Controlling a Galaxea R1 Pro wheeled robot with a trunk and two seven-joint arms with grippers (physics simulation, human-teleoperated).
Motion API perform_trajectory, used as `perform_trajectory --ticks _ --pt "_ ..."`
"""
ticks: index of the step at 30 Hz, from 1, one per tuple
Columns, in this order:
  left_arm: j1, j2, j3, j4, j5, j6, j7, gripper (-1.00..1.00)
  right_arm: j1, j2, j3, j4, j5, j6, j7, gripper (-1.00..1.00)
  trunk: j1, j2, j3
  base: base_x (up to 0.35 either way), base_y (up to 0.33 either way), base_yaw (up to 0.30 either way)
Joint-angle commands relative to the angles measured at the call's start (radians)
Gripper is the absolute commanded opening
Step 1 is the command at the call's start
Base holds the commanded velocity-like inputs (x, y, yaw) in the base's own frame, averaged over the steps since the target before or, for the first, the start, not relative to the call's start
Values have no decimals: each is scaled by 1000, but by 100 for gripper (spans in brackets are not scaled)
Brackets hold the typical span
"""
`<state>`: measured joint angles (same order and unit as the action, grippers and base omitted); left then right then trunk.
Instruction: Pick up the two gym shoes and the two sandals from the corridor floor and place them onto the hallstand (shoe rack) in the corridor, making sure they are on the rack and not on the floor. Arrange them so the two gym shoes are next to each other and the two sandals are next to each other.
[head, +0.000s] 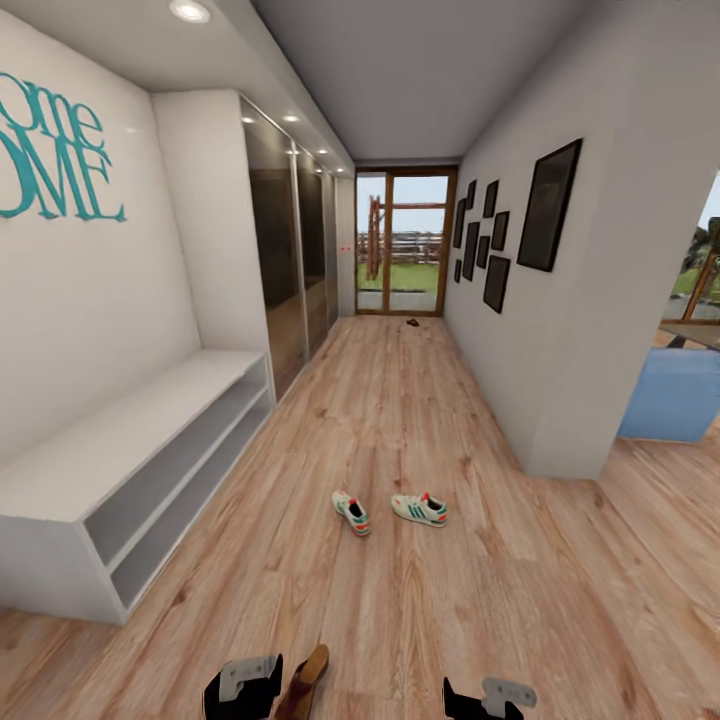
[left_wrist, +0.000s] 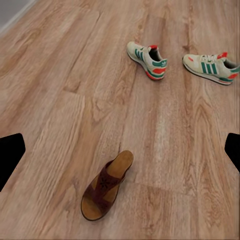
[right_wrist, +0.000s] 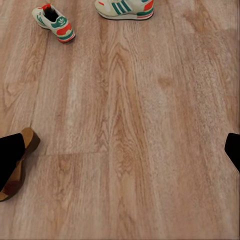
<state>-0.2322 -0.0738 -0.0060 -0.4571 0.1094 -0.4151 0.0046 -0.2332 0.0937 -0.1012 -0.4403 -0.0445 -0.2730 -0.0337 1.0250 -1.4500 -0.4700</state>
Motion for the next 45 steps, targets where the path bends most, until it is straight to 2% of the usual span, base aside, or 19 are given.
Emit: perform_trajectory --ticks 1,26,45 --pt "0 0 0 0 0 0 0 100 0 0 0 0 0 0 0 100 0 0 0 63 -56 -136" --pt "0 0 0 0 1 -1 0 100 0 1 0 0 0 0 0 100 0 0 0 22 -17 -34" --pt "0 0 1 0 3 -1 0 100 0 1 1 0 0 0 0 100 0 0 0 142 -107 -1"
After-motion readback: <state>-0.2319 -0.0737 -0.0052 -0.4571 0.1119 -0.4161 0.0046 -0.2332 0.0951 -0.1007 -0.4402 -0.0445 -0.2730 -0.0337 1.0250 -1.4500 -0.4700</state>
